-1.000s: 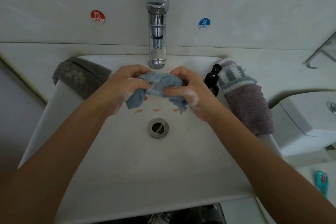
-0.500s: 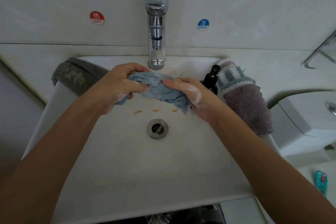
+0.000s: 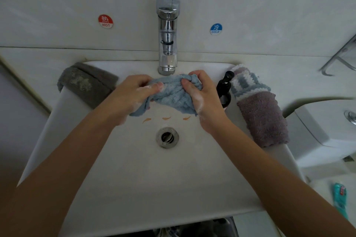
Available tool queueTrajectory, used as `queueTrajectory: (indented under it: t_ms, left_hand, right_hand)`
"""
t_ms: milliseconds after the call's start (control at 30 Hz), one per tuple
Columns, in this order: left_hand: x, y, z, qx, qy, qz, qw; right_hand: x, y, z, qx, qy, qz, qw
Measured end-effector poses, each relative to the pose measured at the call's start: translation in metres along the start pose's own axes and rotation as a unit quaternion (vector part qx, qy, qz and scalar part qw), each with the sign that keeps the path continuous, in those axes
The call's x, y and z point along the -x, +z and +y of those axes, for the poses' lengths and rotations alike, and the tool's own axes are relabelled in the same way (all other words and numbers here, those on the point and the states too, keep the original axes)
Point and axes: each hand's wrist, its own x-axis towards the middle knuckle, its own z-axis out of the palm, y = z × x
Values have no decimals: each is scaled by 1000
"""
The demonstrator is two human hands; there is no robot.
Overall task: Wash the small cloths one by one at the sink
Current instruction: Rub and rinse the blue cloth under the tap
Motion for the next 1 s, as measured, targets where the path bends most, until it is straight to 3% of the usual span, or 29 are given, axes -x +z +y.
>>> queueTrajectory:
  t_ms: [200, 333, 600, 733, 900, 1000]
  left_hand:
    - [3, 26, -4, 44, 56, 116, 991]
    - [6, 38, -6, -2, 136, 186, 973]
    - [18, 58, -1, -23, 133, 187, 973]
    - [21, 72, -2, -52, 184, 244, 951]
    - [32, 89, -5, -79, 216, 234, 945]
    - [15, 83, -2, -54, 163, 243, 955]
  right_hand:
    - [4, 7, 3, 23, -11, 34, 999]
    - [6, 14, 1, 19, 8, 58, 998]
    - [2, 17, -2, 7, -15, 149, 989]
    - [9, 32, -1, 10, -40, 138, 990]
    - [7, 32, 0, -93, 68, 136, 984]
    - [12, 32, -3, -71, 73, 113, 988]
